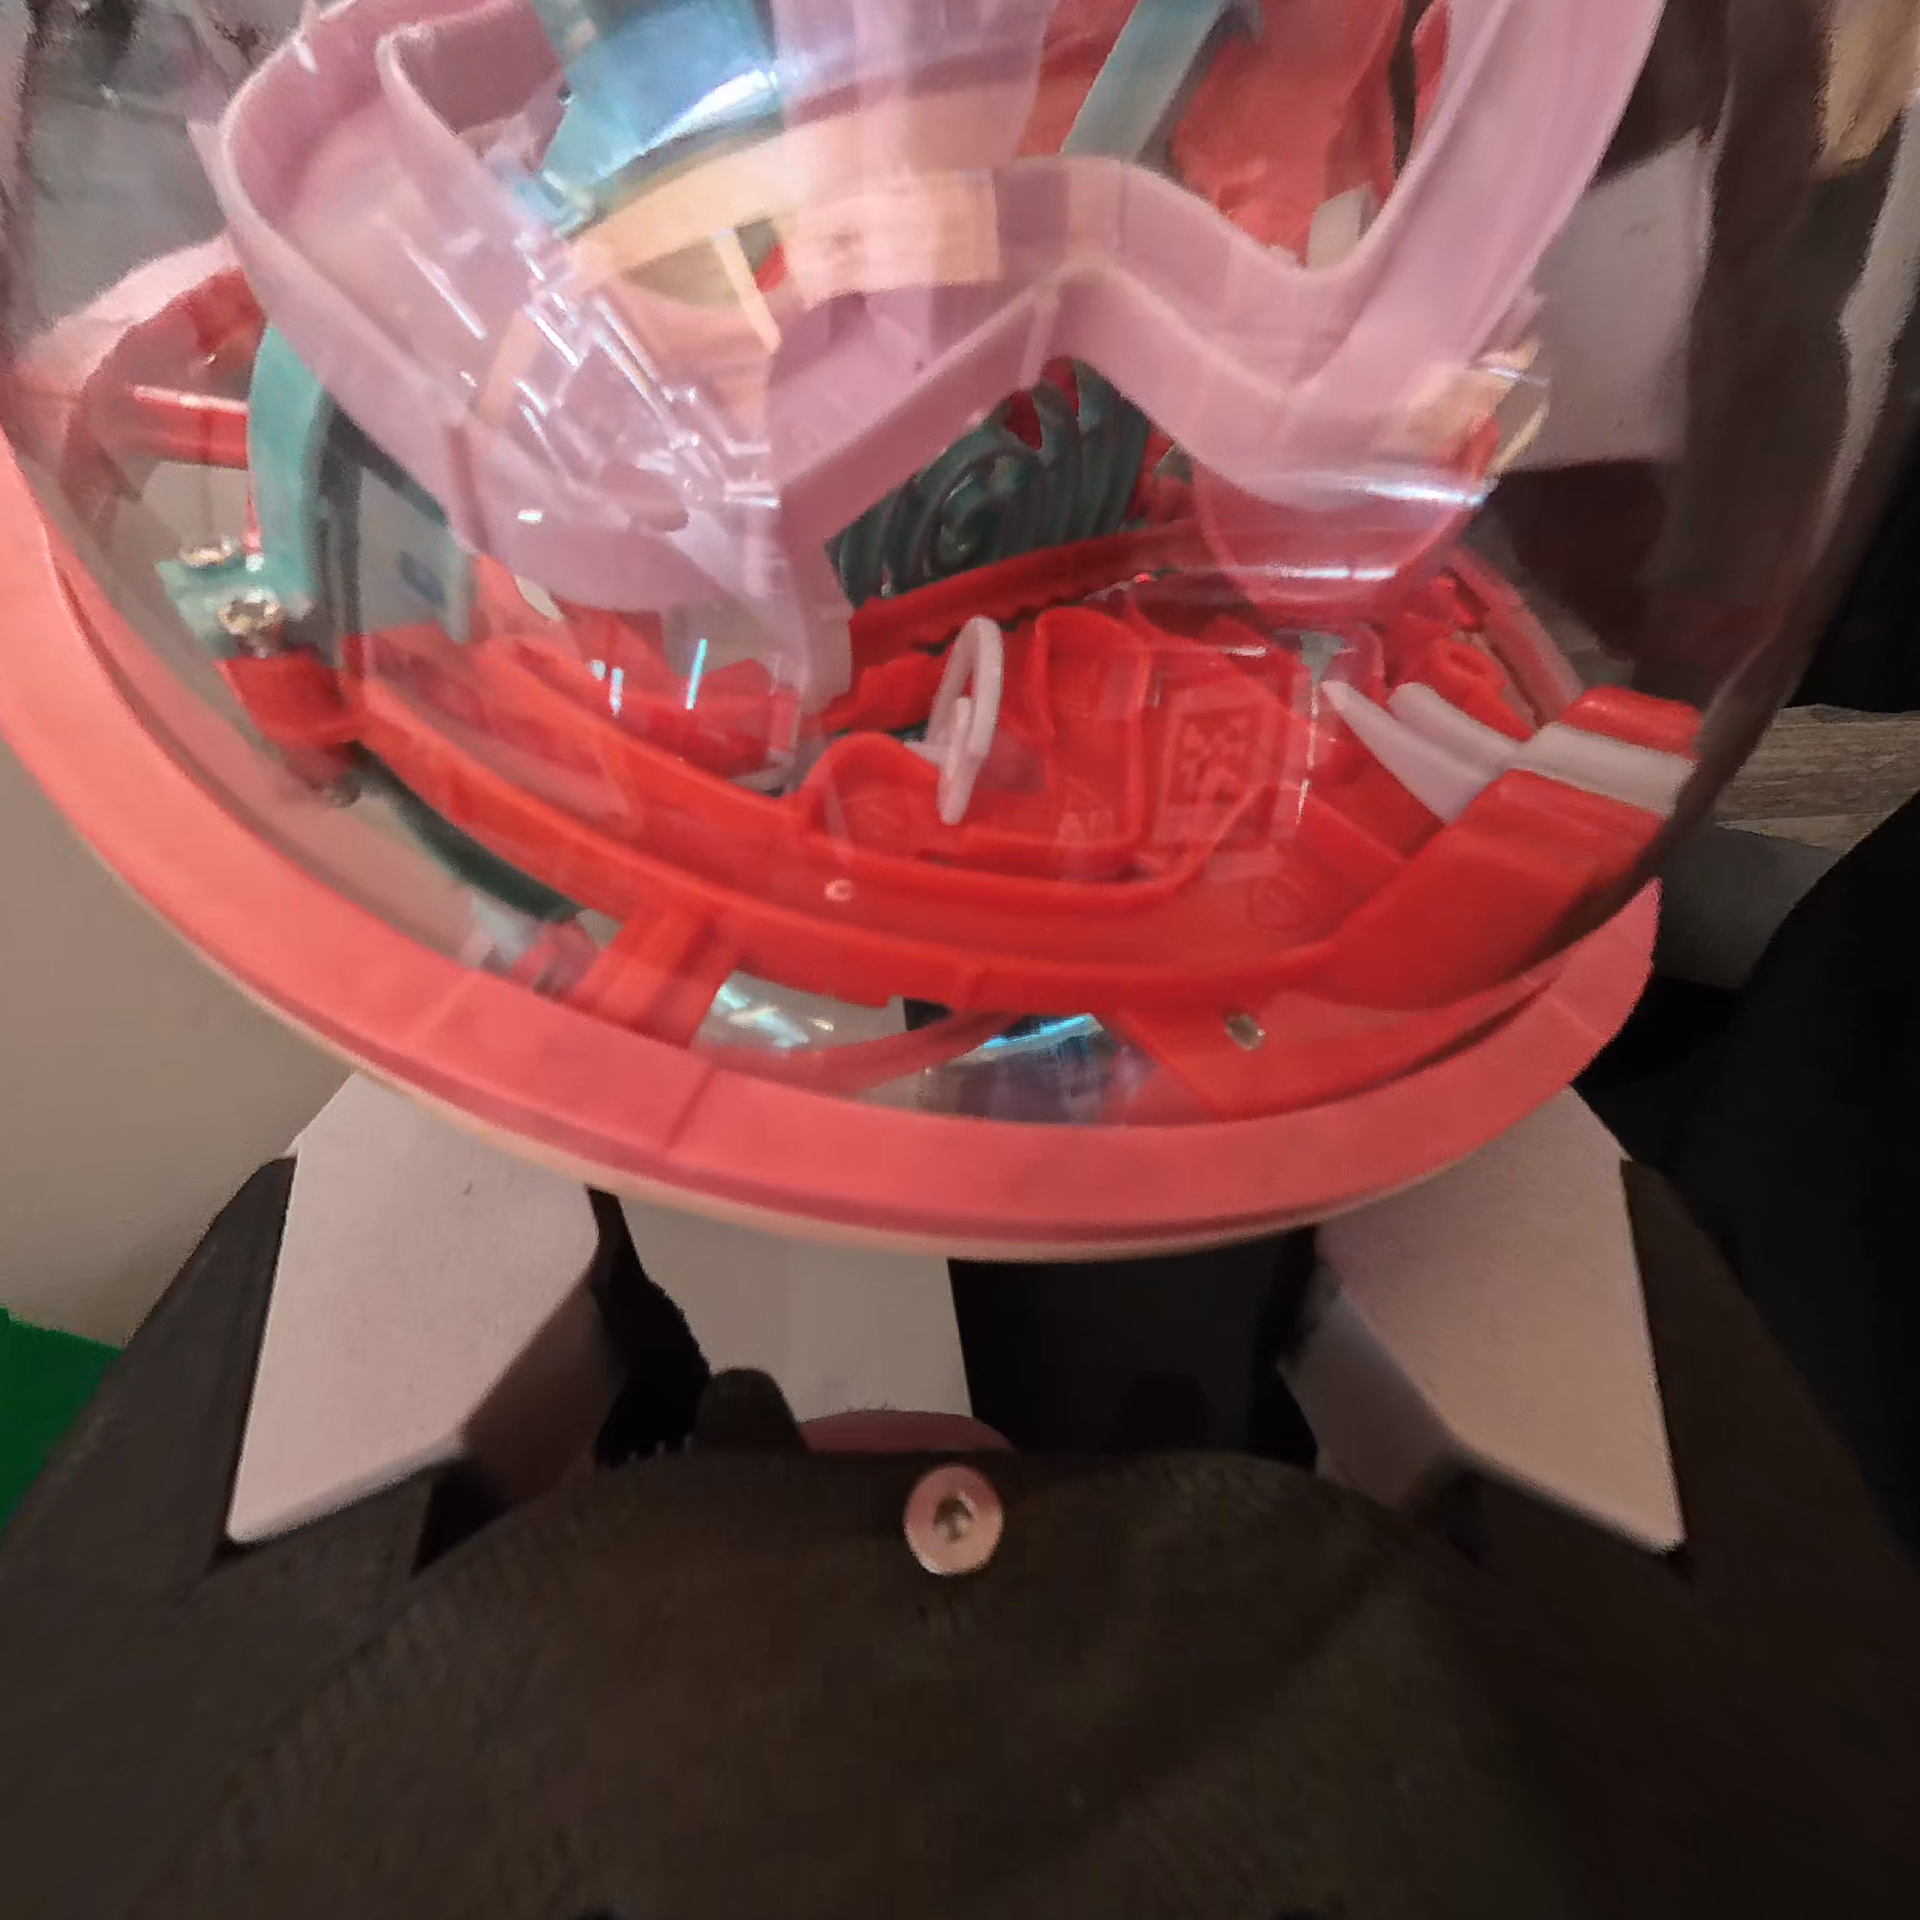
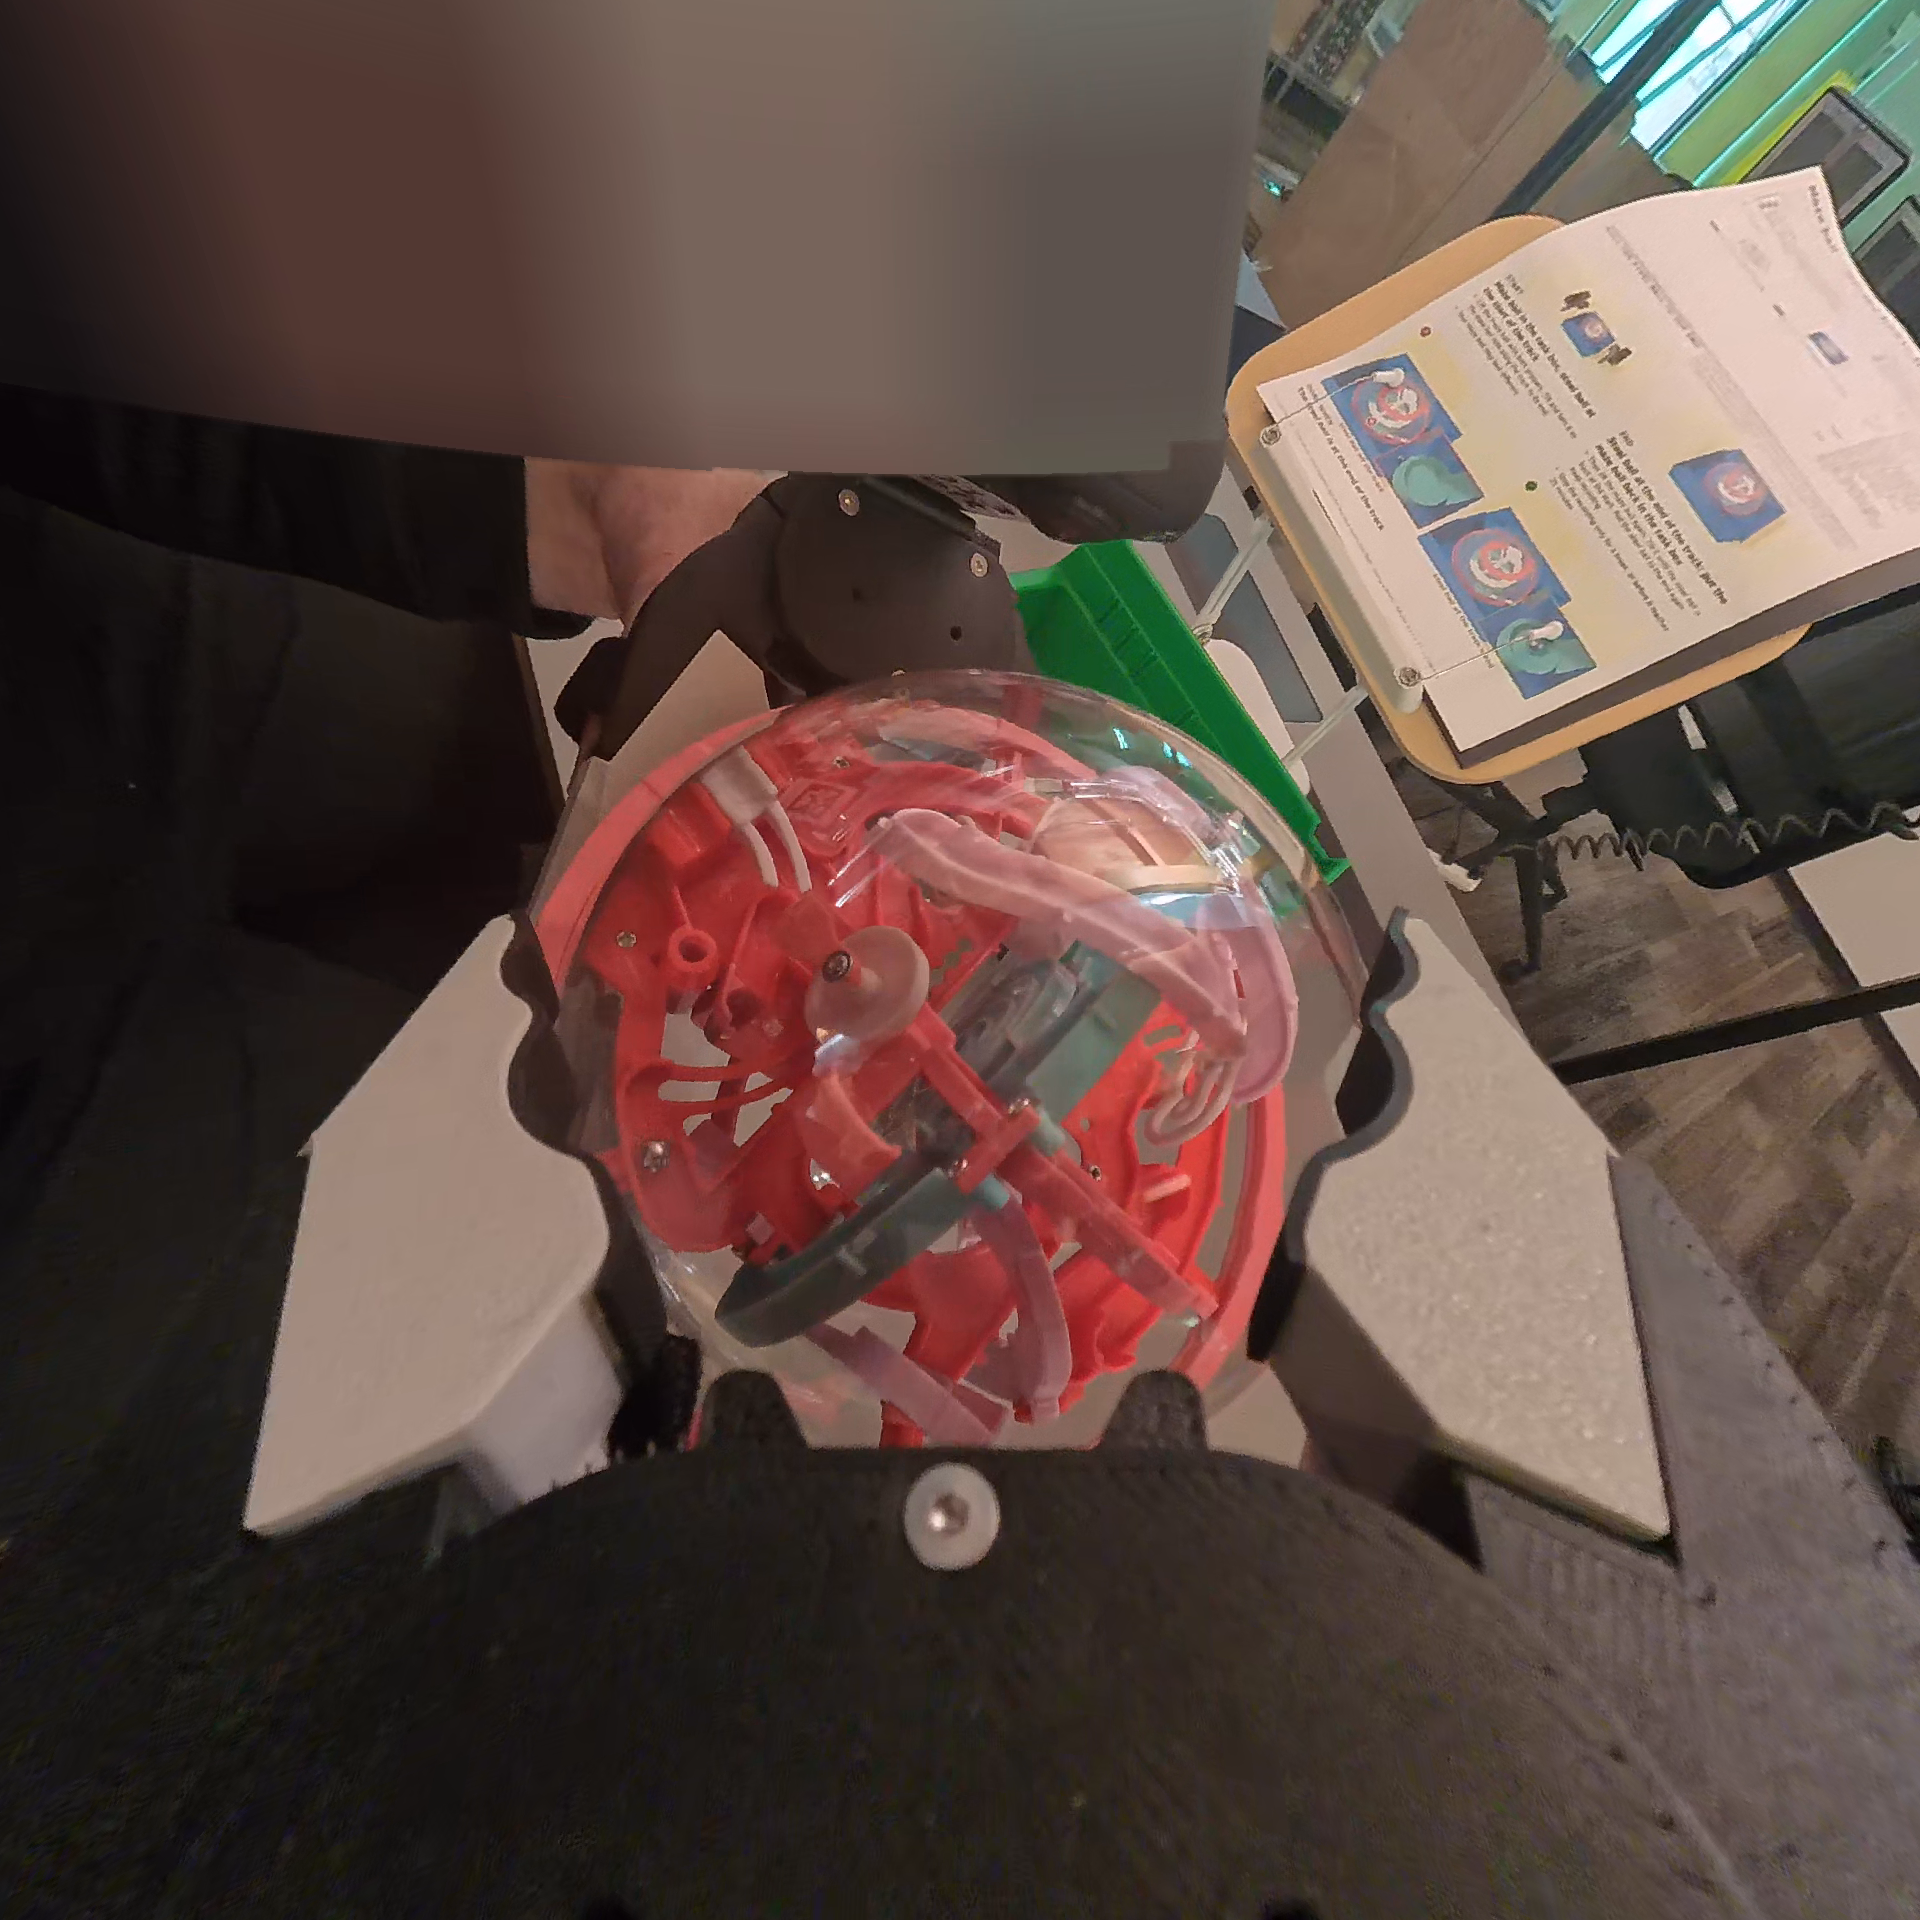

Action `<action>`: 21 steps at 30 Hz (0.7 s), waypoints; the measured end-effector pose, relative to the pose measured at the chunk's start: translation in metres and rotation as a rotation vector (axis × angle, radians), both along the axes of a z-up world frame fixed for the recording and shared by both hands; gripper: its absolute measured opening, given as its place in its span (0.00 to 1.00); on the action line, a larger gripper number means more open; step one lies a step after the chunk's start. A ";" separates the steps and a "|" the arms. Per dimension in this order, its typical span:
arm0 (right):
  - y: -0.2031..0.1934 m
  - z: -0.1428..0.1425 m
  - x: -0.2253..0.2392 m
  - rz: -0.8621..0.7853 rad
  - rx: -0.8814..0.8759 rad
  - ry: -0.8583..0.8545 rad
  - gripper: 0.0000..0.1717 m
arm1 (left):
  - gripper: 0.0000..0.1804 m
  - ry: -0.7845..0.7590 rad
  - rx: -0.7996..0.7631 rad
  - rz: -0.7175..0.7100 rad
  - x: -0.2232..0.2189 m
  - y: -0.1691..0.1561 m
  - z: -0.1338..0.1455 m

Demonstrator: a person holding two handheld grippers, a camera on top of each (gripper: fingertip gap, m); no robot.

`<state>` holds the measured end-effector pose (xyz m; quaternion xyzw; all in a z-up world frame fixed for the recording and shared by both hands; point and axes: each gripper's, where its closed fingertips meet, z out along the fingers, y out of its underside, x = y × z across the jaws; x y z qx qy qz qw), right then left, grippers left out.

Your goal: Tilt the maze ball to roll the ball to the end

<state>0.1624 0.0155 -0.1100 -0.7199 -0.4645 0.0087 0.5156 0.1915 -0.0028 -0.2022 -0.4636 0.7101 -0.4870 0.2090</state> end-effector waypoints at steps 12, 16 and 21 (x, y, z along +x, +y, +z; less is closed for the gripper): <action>0.000 -0.005 0.002 -0.006 -0.075 0.082 0.87 | 0.83 0.042 -0.098 -0.016 -0.004 -0.008 -0.003; 0.000 -0.006 0.001 -0.009 -0.089 0.085 0.87 | 0.83 0.044 -0.115 -0.020 -0.005 -0.009 -0.004; -0.001 -0.007 0.001 -0.018 -0.103 0.084 0.87 | 0.83 0.050 -0.129 -0.033 -0.006 -0.012 -0.004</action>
